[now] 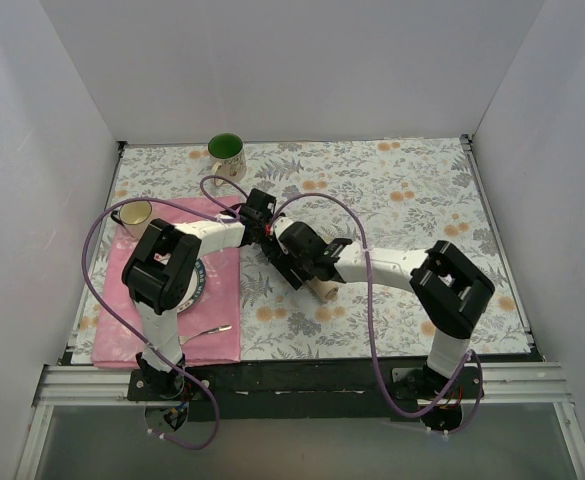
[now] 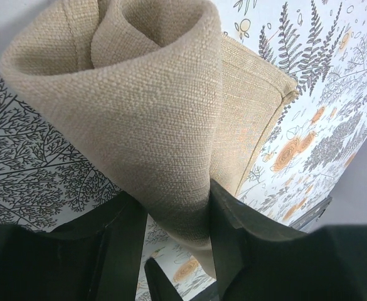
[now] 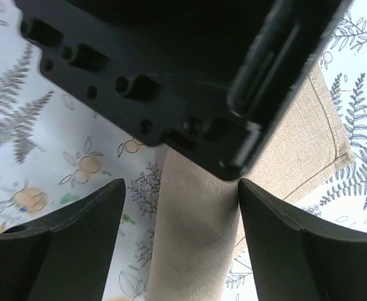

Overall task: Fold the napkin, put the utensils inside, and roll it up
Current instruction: Roll the napkin with the utensil

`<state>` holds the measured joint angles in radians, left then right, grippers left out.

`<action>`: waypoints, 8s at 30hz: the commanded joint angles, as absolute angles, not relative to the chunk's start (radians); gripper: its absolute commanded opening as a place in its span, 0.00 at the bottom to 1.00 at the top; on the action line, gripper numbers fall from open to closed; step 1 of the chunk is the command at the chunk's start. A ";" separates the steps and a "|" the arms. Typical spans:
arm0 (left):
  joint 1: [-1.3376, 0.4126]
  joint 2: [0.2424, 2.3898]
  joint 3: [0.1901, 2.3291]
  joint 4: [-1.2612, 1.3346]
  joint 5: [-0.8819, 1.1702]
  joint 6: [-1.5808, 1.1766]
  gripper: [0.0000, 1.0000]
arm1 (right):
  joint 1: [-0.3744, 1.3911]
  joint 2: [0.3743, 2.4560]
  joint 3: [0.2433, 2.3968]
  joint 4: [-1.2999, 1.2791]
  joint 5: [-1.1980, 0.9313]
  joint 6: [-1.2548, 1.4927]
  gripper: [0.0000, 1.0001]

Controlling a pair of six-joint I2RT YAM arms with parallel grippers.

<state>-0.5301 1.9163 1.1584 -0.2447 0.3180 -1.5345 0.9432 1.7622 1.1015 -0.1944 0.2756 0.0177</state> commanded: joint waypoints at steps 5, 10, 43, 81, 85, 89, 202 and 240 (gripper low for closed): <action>-0.531 1.931 1.138 -0.273 0.321 -1.526 0.40 | 0.979 1.861 1.146 -0.203 0.498 0.003 0.75; -0.523 1.927 1.138 -0.276 0.318 -1.522 0.47 | 0.970 1.855 1.128 -0.186 0.466 0.006 0.59; -0.558 1.970 1.215 -0.359 0.184 -1.523 0.59 | 0.511 1.960 0.859 0.385 -0.798 0.511 0.41; -0.557 1.942 1.183 -0.311 0.253 -1.491 0.35 | 0.862 1.661 1.014 -0.123 0.118 0.003 0.91; -0.557 1.942 1.184 -0.311 0.256 -1.493 0.35 | 0.887 1.716 1.020 -0.083 0.221 -0.043 0.88; -0.557 1.945 1.184 -0.308 0.261 -1.491 0.35 | 0.910 1.775 1.035 -0.074 0.346 -0.061 0.88; -0.612 2.000 1.232 -0.410 0.078 -1.540 0.64 | 0.522 1.862 0.801 0.360 -0.716 0.437 0.30; -0.577 1.997 1.192 -0.345 0.230 -1.511 0.38 | 0.954 1.847 1.161 -0.275 0.462 0.009 0.76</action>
